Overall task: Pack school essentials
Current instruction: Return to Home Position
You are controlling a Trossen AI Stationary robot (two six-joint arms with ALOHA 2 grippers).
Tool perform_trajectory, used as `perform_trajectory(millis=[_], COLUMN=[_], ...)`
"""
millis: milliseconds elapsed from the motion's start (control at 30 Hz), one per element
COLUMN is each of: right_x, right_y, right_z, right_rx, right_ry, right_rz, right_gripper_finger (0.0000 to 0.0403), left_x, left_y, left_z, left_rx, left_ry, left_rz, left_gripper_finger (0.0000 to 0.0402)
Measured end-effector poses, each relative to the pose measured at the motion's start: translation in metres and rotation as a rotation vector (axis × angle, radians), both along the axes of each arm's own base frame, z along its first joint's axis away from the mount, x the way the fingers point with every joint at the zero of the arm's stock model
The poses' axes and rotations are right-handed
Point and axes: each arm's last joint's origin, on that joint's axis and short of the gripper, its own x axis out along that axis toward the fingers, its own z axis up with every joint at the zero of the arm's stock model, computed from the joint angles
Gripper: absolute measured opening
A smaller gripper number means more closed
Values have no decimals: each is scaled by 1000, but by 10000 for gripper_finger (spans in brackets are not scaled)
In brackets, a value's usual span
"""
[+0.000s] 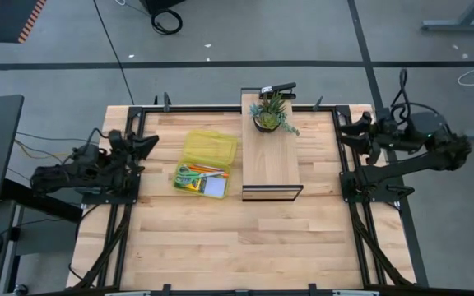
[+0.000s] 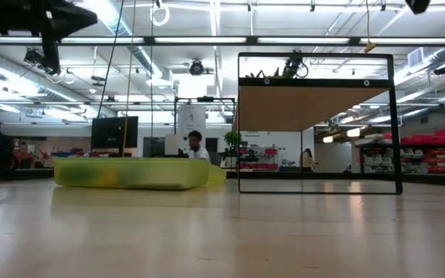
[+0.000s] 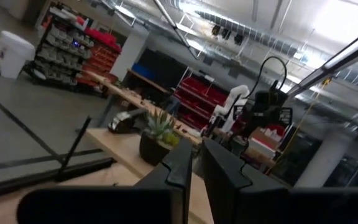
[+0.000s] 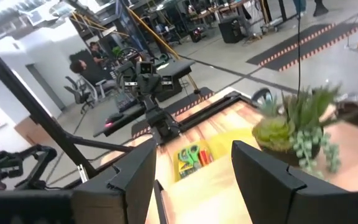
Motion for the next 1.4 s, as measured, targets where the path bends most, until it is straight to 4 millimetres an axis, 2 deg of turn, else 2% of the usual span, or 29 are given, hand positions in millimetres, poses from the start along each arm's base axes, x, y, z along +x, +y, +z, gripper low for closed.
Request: perform_trajectory(millis=[333,667,867,1100,1400], right_x=[-6,-5,5,22,45], right_y=[-1,-1,0,4,7], right_z=[-41,-63,-75,-93,-125], right_rx=[103,108,106,102,89], right_ry=[-36,-13,-3,-34,-127], right_rz=[-15,-16,-17,22,43], right_gripper_finger=[208,129,72,17,5], left_x=[17,24,26,26,26], left_y=[0,-1,-1,-2,-2], left_z=[-34,-55,-63,-62,-63], left_rx=[-54,-97,-108,-89,-79], left_ry=[-53,-59,-81,-79,-70], left_rz=[-17,-45,-55,-55,-51], left_gripper_finger=[38,37,26,22,22])
